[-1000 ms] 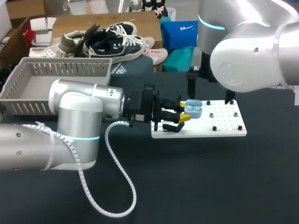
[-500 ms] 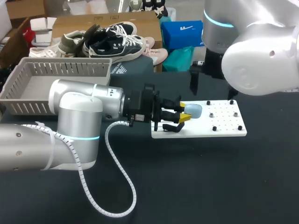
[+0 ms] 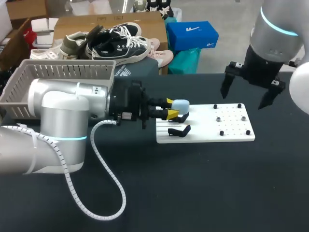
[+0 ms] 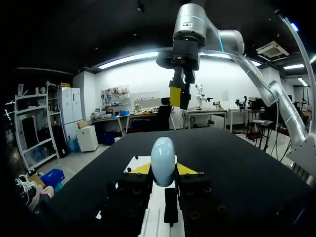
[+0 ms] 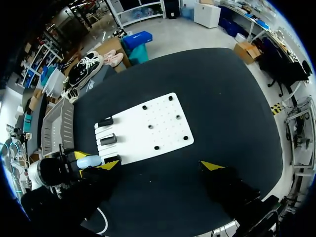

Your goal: Pick up each earbud case from the left stands, insert the matching earbuds, close the lid, and place the case in the box.

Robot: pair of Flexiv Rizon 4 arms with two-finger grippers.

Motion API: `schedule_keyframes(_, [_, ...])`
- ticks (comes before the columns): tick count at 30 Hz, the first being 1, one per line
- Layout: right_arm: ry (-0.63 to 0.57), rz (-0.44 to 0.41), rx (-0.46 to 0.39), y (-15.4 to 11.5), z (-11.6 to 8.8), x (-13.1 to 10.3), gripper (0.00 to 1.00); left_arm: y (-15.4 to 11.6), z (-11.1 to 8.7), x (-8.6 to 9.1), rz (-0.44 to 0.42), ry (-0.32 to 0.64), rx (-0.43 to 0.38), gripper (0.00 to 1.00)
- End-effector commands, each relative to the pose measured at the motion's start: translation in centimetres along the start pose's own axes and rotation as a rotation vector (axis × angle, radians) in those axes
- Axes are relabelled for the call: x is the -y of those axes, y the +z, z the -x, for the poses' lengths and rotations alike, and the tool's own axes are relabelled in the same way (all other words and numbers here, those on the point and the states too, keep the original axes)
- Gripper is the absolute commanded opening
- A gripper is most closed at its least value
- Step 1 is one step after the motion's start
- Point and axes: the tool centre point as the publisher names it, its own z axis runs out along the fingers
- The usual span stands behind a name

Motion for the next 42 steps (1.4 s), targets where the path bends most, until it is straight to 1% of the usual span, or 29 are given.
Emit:
schedule_keyframes(1, [0.002, 0.019, 0.054, 0.1, -0.4, 0.5, 1.00, -4.2, 1.0, 1.3, 0.123, 0.007, -0.030, 0.00])
schedule_keyframes(7, [0.002, 0.019, 0.054, 0.1, -0.4, 0.5, 1.00, -7.7, 1.4, 0.4, 0.214, 0.010, -0.092, 0.00])
schedule_keyframes(13, [0.002, 0.019, 0.054, 0.1, -0.4, 0.5, 1.00, -12.0, 1.6, -0.5, 0.345, -0.015, -0.167, 0.00])
schedule_keyframes(18, [0.002, 0.019, 0.054, 0.1, -0.4, 0.5, 1.00, -15.2, 1.3, -1.4, 0.444, -0.038, -0.259, 0.00])
schedule_keyframes(19, [0.002, 0.019, 0.054, 0.1, -0.4, 0.5, 1.00, -15.8, 1.1, -1.6, 0.466, -0.041, -0.281, 0.00])
schedule_keyframes(21, [0.002, 0.019, 0.054, 0.1, -0.4, 0.5, 1.00, -17.0, 0.9, -2.2, 0.512, -0.057, -0.275, 0.00])
schedule_keyframes(23, [0.002, 0.019, 0.054, 0.1, -0.4, 0.5, 1.00, -17.9, 0.5, -3.1, 0.559, -0.070, -0.304, 0.00])
schedule_keyframes(25, [0.002, 0.019, 0.054, 0.1, -0.4, 0.5, 1.00, -18.4, 0.1, -3.7, 0.584, -0.076, -0.358, 0.00])
schedule_keyframes(27, [0.002, 0.019, 0.054, 0.1, -0.4, 0.5, 1.00, -19.1, -0.4, -4.3, 0.608, -0.097, -0.364, 0.00])
schedule_keyframes(28, [0.002, 0.019, 0.054, 0.1, -0.4, 0.5, 1.00, -19.4, -0.7, -4.6, 0.622, -0.098, -0.405, 0.00])
schedule_keyframes(29, [0.002, 0.019, 0.054, 0.1, -0.4, 0.5, 1.00, -19.8, -1.0, -4.8, 0.636, -0.108, -0.414, 0.00])
schedule_keyframes(30, [0.002, 0.019, 0.054, 0.1, -0.4, 0.5, 1.00, -20.3, -1.5, -5.1, 0.650, -0.128, -0.408, 0.00])
schedule_keyframes(31, [0.002, 0.019, 0.054, 0.1, -0.4, 0.5, 1.00, -20.8, -1.9, -5.3, 0.663, -0.138, -0.431, 0.00])
schedule_keyframes(35, [0.002, 0.019, 0.054, 0.1, -0.4, 0.5, 1.00, -22.5, -3.3, -6.0, 0.720, -0.184, -0.451, 0.00])
schedule_keyframes(36, [0.002, 0.019, 0.054, 0.1, -0.4, 0.5, 1.00, -23.1, -3.7, -6.4, 0.739, -0.198, -0.452, 0.00])
schedule_keyframes(42, [0.002, 0.019, 0.054, 0.1, -0.4, 0.5, 1.00, -24.8, -4.7, -7.9, 0.805, -0.244, -0.479, 0.00])
